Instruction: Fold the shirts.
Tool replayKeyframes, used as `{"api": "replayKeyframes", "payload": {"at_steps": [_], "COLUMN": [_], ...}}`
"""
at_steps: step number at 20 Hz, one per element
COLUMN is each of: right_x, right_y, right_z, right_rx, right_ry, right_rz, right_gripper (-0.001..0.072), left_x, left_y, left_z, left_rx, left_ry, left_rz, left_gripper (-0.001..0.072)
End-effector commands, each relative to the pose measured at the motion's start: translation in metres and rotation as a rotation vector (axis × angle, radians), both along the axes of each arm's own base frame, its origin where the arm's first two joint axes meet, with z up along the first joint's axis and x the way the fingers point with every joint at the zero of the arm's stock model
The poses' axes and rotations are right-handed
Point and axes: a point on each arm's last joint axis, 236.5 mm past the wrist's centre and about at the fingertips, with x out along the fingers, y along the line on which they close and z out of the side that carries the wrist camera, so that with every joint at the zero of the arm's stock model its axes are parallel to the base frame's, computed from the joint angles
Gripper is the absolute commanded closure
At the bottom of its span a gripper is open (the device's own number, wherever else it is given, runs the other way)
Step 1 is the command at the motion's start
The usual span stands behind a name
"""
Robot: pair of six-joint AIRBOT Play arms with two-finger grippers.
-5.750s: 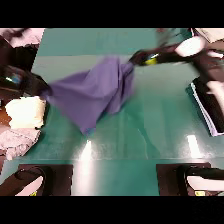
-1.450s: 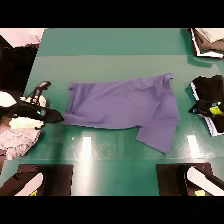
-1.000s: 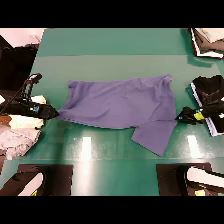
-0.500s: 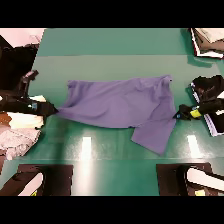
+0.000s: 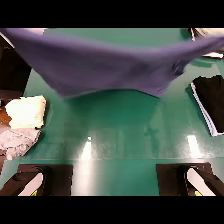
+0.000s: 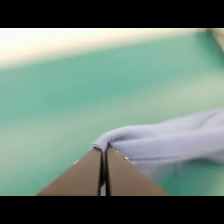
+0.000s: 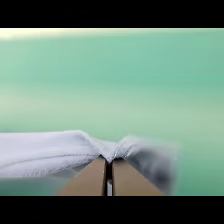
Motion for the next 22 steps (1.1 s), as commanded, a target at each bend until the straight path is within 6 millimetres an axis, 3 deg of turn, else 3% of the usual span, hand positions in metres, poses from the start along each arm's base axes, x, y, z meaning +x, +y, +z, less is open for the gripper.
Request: {"api": "replayKeyframes", "payload": {"at_steps": [1,2,4,6,8,10,11,13,15,18,20,22], "right_x": [-0.097,-0.117,-0.148,-0.162,-0.157,-0.131,-0.109,-0.063,-0.022,0.022,0.040,0.061], "right_y": [0.021,0.022,0.016,0.002,-0.008,-0.017,-0.024,-0.040,-0.056,-0.073,-0.078,-0.081], "right_z": [0.143,0.159,0.178,0.180,0.169,0.145,0.119,0.047,-0.040,-0.164,-0.235,-0.288], "right_rx": [-0.155,-0.201,-0.246,-0.276,-0.296,-0.271,-0.251,-0.215,-0.140,-0.020,0.048,0.084], "right_ry": [-0.414,-0.463,-0.506,-0.482,-0.415,-0.307,-0.210,0.053,0.353,0.727,0.909,0.986], "right_rz": [-0.083,-0.115,-0.197,-0.276,-0.306,-0.290,-0.277,-0.235,-0.193,-0.151,-0.135,-0.132], "right_gripper": [0.0693,0.0694,0.0694,0.0695,0.0695,0.0695,0.0696,0.0696,0.0696,0.0695,0.0696,0.0696], "left_x": [-0.093,-0.115,-0.142,-0.149,-0.137,-0.100,-0.080,-0.025,0.019,0.060,0.089,0.124], "left_y": [-0.004,-0.006,-0.011,-0.016,-0.016,-0.015,-0.014,-0.014,-0.013,-0.009,-0.005,-0.001], "left_z": [0.121,0.136,0.148,0.147,0.136,0.102,0.077,-0.009,-0.111,-0.255,-0.326,-0.371], "left_rx": [0.010,0.006,-0.031,-0.048,-0.046,-0.051,-0.050,-0.060,-0.067,-0.104,-0.125,-0.134], "left_ry": [-0.367,-0.428,-0.469,-0.463,-0.419,-0.293,-0.204,0.076,0.375,0.734,0.847,0.864], "left_rz": [0.006,0.002,-0.018,-0.041,-0.041,-0.040,-0.041,-0.047,-0.053,-0.036,-0.008,0.011], "left_gripper": [0.0681,0.0681,0.0682,0.0682,0.0682,0.0682,0.0682,0.0682,0.0681,0.0681,0.0681,0.0681]}}
